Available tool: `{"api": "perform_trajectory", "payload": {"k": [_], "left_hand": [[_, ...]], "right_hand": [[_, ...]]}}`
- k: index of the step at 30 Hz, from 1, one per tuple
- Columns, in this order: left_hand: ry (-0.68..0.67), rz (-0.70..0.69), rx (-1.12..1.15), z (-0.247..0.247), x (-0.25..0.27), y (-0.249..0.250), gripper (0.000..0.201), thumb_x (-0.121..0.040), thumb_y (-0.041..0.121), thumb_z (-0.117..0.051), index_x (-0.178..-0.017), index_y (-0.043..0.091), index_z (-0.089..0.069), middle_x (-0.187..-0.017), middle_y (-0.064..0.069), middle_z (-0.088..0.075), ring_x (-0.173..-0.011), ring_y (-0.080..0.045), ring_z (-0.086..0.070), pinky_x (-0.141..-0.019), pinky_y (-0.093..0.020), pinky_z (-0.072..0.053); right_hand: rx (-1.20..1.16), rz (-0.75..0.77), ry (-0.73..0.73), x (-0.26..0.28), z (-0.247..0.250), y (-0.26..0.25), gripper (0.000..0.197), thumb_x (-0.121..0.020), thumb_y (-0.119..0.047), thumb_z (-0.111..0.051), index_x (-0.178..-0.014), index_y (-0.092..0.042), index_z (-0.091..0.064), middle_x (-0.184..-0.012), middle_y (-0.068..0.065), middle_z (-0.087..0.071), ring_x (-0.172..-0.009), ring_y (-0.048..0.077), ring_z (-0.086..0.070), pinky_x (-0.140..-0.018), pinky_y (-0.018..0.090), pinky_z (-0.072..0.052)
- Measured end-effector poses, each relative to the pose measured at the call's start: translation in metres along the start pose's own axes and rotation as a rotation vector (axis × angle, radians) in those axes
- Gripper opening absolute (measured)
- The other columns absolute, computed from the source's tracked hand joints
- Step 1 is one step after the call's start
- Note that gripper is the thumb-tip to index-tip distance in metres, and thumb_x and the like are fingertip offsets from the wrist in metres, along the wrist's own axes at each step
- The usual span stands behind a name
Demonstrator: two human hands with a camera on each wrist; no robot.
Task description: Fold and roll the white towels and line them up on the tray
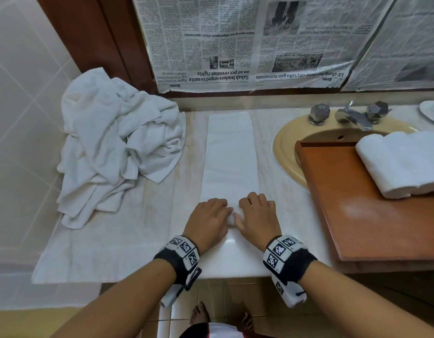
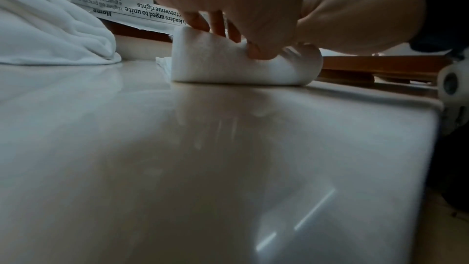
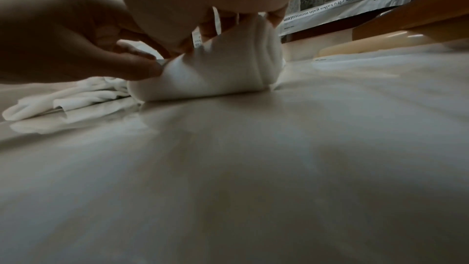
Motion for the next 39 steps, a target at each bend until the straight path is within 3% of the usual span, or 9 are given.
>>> {"api": "perform_trajectory", "payload": {"k": [4,8,10,12,17,22,27,33,39], "left_hand": [[-0.055,-0.048,-0.031,-0.002,-0.006,-0.004,0.049,-0.059,0.005,-0.073,-0.102,0.011,-0.052,-0.094,-0.011,-0.064,-0.074,-0.029,-0.061,-0.062,-0.034,-0.048],[-0.193,0.059,-0.064,0.006,-0.02,-0.005,0.05,-0.048,0.004,-0.081,-0.092,0.009,-0.06,-0.083,-0.009,-0.061,-0.061,-0.027,-0.057,-0.052,-0.032,-0.044],[-0.257,0.118,-0.048,0.013,-0.025,-0.007,0.043,-0.057,0.013,-0.081,-0.097,0.009,-0.066,-0.09,-0.008,-0.061,-0.07,-0.027,-0.059,-0.055,-0.03,-0.042],[-0.359,0.2,-0.008,0.018,-0.025,-0.01,0.046,-0.076,0.026,-0.072,-0.12,0.014,-0.061,-0.111,-0.005,-0.057,-0.095,-0.025,-0.058,-0.069,-0.029,-0.044],[-0.614,0.305,0.164,0.037,-0.025,-0.018,0.048,-0.085,0.033,-0.069,-0.131,0.024,-0.058,-0.121,-0.001,-0.055,-0.112,-0.016,-0.05,-0.092,-0.026,-0.038],[-0.761,0.422,0.272,0.041,-0.029,-0.023,0.036,-0.084,0.022,-0.068,-0.12,0.024,-0.067,-0.114,0.001,-0.065,-0.105,-0.014,-0.057,-0.084,-0.021,-0.039],[-0.714,0.452,0.236,0.042,-0.035,-0.019,0.027,-0.086,0.021,-0.062,-0.109,0.012,-0.071,-0.095,-0.003,-0.062,-0.094,-0.018,-0.057,-0.074,-0.024,-0.041],[-0.613,0.433,0.206,0.035,0.001,-0.021,0.052,-0.072,0.036,-0.079,-0.12,0.026,-0.06,-0.139,0.001,-0.038,-0.128,-0.018,-0.039,-0.105,-0.029,-0.034],[-0.513,0.372,0.251,0.029,0.028,-0.027,0.052,-0.071,0.035,-0.08,-0.114,0.021,-0.056,-0.153,0.006,-0.026,-0.137,-0.012,-0.033,-0.102,-0.02,-0.029]], "right_hand": [[0.026,0.042,-0.129,-0.003,0.003,0.007,0.047,-0.065,-0.053,-0.062,-0.094,-0.017,-0.061,-0.093,0.001,-0.053,-0.085,0.025,-0.052,-0.071,0.038,-0.039],[0.058,0.13,-0.203,-0.011,0.007,0.016,0.05,-0.084,-0.044,-0.061,-0.124,-0.017,-0.048,-0.121,0.002,-0.046,-0.111,0.025,-0.042,-0.088,0.036,-0.032],[0.001,0.125,-0.209,-0.014,0.008,0.017,0.048,-0.088,-0.041,-0.06,-0.127,-0.016,-0.047,-0.124,0.002,-0.046,-0.115,0.023,-0.042,-0.091,0.034,-0.032],[-0.09,0.095,-0.279,-0.017,0.01,0.017,0.05,-0.088,-0.039,-0.062,-0.13,-0.016,-0.048,-0.125,0.002,-0.048,-0.118,0.022,-0.042,-0.095,0.033,-0.032],[-0.445,-0.086,-0.469,-0.015,0.01,0.019,0.037,-0.079,-0.029,-0.074,-0.112,-0.019,-0.062,-0.113,0.0,-0.059,-0.109,0.021,-0.054,-0.091,0.031,-0.042],[-0.552,-0.224,-0.517,-0.014,0.009,0.01,0.031,-0.078,-0.023,-0.072,-0.098,-0.023,-0.048,-0.101,0.004,-0.057,-0.095,0.024,-0.052,-0.092,0.038,-0.04],[-0.272,-0.151,-0.231,-0.014,0.017,-0.004,0.028,-0.078,-0.029,-0.068,-0.099,-0.025,-0.05,-0.104,-0.007,-0.048,-0.108,0.017,-0.037,-0.082,0.033,-0.027],[-0.069,0.061,-0.31,0.011,0.002,-0.011,0.057,-0.081,-0.05,-0.061,-0.129,-0.021,-0.048,-0.125,-0.002,-0.047,-0.119,0.022,-0.04,-0.094,0.04,-0.031],[0.004,0.282,-0.198,0.028,-0.001,-0.021,0.051,-0.045,-0.043,-0.088,-0.085,-0.02,-0.066,-0.083,-0.002,-0.055,-0.072,0.02,-0.057,-0.061,0.033,-0.045]]}}
Point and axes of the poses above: each hand's wrist, its own x-axis away from the middle knuckle, its own z-axis out of the back of the hand, y = z × x, the point moved 1 cm from there along -x, towards the middle knuckle
